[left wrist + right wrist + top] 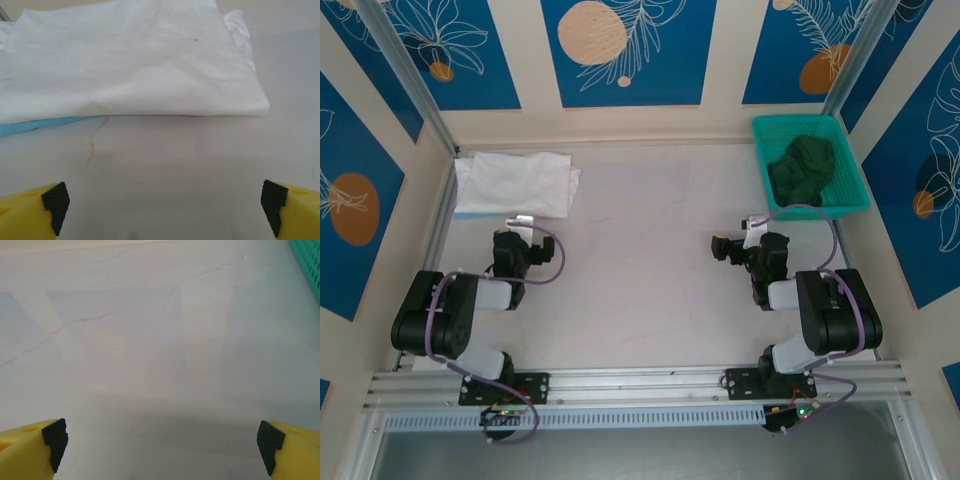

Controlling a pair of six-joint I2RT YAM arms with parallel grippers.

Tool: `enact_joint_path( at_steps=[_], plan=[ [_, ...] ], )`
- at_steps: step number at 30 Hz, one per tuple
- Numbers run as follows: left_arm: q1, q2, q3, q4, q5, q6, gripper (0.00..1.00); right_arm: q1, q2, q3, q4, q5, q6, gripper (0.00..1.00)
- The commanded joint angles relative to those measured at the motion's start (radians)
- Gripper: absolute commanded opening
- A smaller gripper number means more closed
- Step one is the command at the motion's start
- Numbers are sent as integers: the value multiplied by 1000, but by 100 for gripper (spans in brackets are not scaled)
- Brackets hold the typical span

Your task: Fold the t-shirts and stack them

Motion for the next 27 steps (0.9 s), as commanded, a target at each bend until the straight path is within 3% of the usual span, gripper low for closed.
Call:
enact_joint_path(
  at_steps=[1,3,27],
  plan=[
    [9,7,25,33,12,-4,100,4,15,73,23,42,-17,99],
    [37,9,36,6,49,-24,100,-43,19,127,-88,-14,26,99],
    [38,5,30,15,50,-23,100,-39,18,122,-76,-5,22,99]
  ],
)
